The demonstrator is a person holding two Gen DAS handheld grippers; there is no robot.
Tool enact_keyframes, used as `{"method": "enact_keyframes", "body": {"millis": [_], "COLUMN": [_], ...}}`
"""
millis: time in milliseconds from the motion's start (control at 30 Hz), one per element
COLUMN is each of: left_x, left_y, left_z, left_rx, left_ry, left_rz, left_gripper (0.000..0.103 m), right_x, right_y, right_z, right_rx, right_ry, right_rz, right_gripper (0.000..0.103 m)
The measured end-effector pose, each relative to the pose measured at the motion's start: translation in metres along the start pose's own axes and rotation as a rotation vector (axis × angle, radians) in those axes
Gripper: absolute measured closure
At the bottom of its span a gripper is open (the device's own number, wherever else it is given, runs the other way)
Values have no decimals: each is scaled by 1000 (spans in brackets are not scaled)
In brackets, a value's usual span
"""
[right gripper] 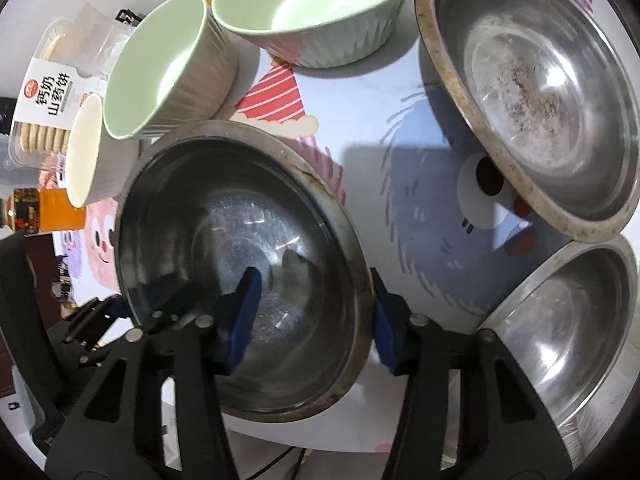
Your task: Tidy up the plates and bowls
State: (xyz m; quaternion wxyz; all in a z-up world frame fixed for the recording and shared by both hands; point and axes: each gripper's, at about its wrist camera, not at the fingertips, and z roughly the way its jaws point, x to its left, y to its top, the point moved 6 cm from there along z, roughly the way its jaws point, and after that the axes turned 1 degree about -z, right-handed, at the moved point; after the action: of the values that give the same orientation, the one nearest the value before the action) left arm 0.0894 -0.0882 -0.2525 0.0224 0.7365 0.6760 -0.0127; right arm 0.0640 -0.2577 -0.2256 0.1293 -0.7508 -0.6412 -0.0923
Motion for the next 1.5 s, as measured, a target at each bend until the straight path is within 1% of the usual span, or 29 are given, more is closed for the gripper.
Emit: {"method": "enact_keyframes", "body": {"millis": [33, 67, 133, 200, 267, 433, 533, 667, 767, 900, 967, 1100, 1300, 1400, 1500], "left_x": [3, 6, 12, 15, 18, 28, 20, 21, 27, 27, 30, 30, 34, 38, 39], "left_y": [-1, -1, -2, -3, -3, -8, -9, -15, -18, -23, -25, -31, -37, -35, -35], "left_z": [-1, -1, -3, -7, -11, -23, -34, -47, -59, -73, -87, -101, -115, -108, -110], "left_rx": [-4, -10, -19, -29, -44, -73, -93, -109, -117, -123, -136, -160, -176, -181, -189], "left_ry": [9, 10, 12, 6, 15, 9, 9, 2, 3, -9, -6, 3, -4, -4, -4], "left_rz": [-7, -18, -25, -21, -18, -19, -25, -21, -9, -19, -14, -14, -18, -23, -22], "left_gripper": [75, 76, 76, 77, 77, 78, 79, 79, 79, 79, 79, 79, 79, 80, 80], "right_x": [-1, -2, -5, -8, -7, 4, 9, 10, 10, 11, 16, 23, 33, 38, 41], "right_y": [0, 0, -1, -2, -4, -7, -9, -10, -16, -23, -28, -35, -38, -39, -40], "right_z": [0, 0, -1, -2, -4, -8, -12, -22, -30, -38, -47, -61, -71, -72, -74], "right_rx": [-3, -5, -7, -7, -12, -34, -58, -70, -81, -81, -96, -113, -129, -135, -143], "right_ry": [-11, -23, -47, -41, -27, -44, -36, -30, -25, -27, -32, -20, -21, -21, -19], "right_rz": [-4, -5, -10, -5, -6, -47, -58, -69, -71, -75, -86, -95, -103, -102, -101], "right_gripper": [61, 65, 83, 88, 88, 88, 88, 88, 88, 89, 89, 89, 89, 89, 89]}}
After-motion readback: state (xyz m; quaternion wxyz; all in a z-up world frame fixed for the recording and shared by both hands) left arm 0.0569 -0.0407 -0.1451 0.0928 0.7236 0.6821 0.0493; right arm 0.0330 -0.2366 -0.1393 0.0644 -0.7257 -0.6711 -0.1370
